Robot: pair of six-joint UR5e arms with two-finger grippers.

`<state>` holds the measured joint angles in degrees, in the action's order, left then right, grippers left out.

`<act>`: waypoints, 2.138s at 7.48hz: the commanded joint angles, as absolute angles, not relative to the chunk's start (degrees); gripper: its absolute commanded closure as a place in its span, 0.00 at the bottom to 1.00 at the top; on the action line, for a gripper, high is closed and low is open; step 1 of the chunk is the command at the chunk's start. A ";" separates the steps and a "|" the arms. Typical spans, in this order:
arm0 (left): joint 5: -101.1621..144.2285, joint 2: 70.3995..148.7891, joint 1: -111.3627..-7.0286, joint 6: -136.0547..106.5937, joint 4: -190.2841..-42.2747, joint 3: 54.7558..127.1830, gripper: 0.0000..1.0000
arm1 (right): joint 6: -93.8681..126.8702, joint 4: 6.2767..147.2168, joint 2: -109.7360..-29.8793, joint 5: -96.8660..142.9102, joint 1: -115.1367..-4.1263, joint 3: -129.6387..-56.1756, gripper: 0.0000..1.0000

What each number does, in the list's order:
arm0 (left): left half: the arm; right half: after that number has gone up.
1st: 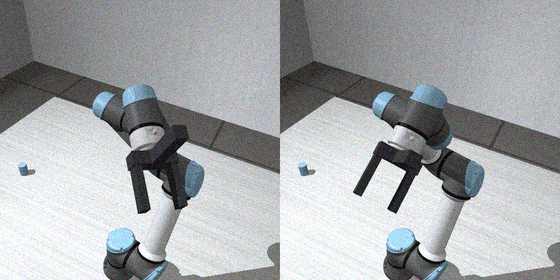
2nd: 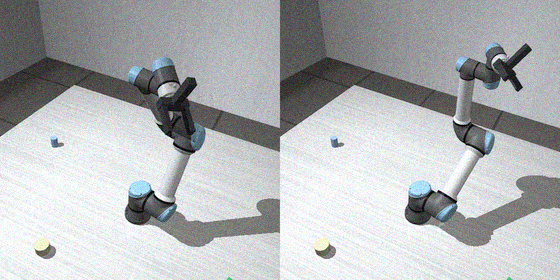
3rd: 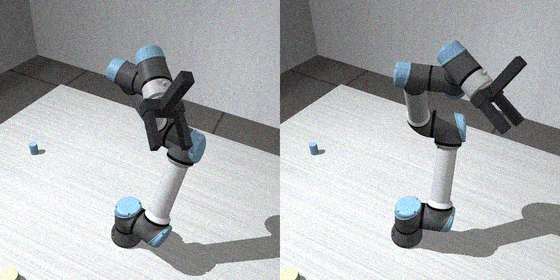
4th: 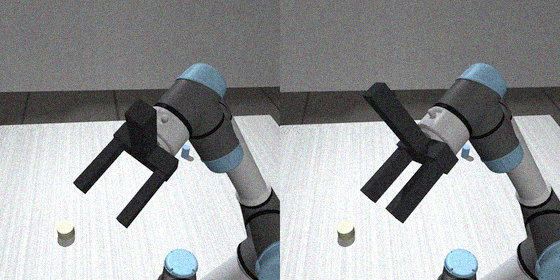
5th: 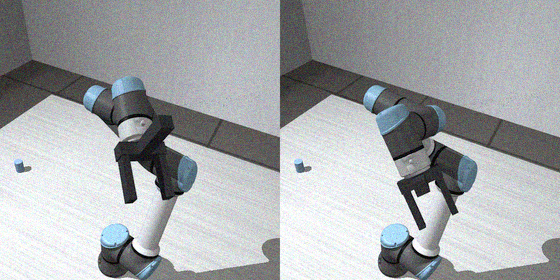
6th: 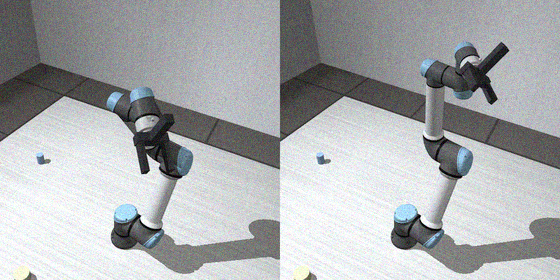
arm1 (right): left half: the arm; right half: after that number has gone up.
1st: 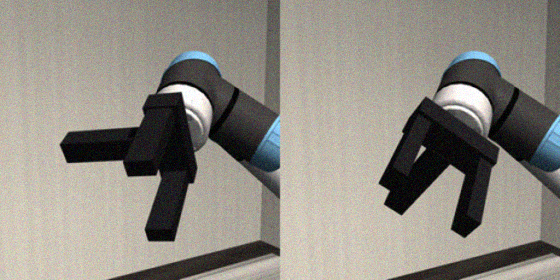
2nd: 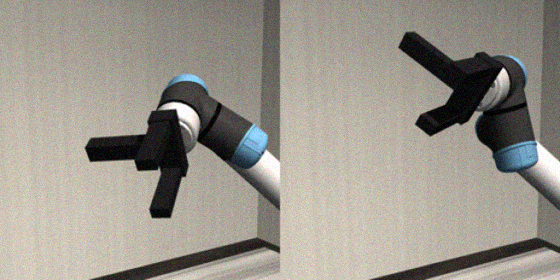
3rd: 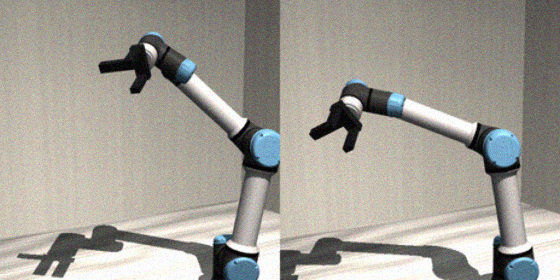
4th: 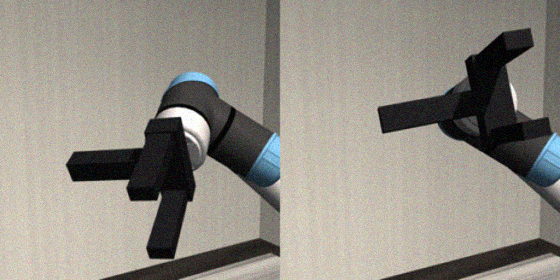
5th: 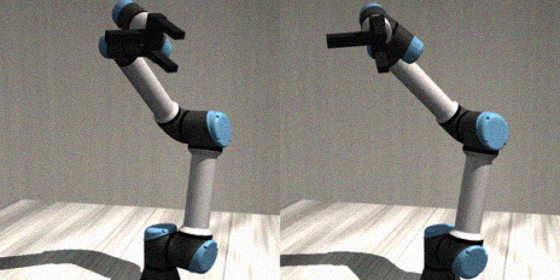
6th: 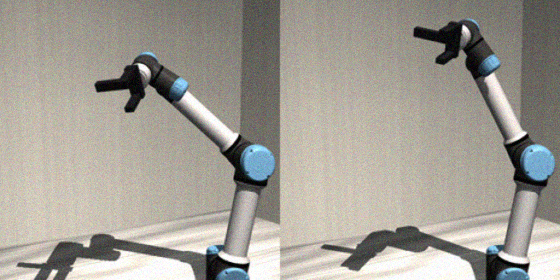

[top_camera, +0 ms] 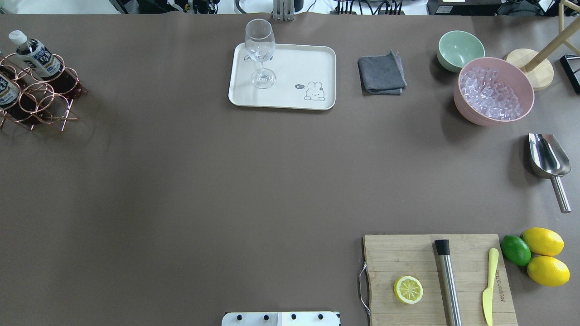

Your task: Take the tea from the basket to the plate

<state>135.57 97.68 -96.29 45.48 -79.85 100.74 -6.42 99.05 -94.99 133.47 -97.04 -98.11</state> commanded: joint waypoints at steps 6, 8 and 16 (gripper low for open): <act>137.72 112.58 -90.29 76.11 -77.34 87.99 0.02 | -6.59 99.05 -95.01 133.51 -97.56 -98.17 0.00; 137.90 114.07 -87.63 76.46 -77.43 87.10 0.02 | -6.42 99.05 -95.01 133.51 -97.56 -98.09 0.00; 138.08 110.22 -88.85 78.05 -83.85 86.39 0.95 | -6.50 99.05 -94.92 133.51 -97.56 -98.09 0.00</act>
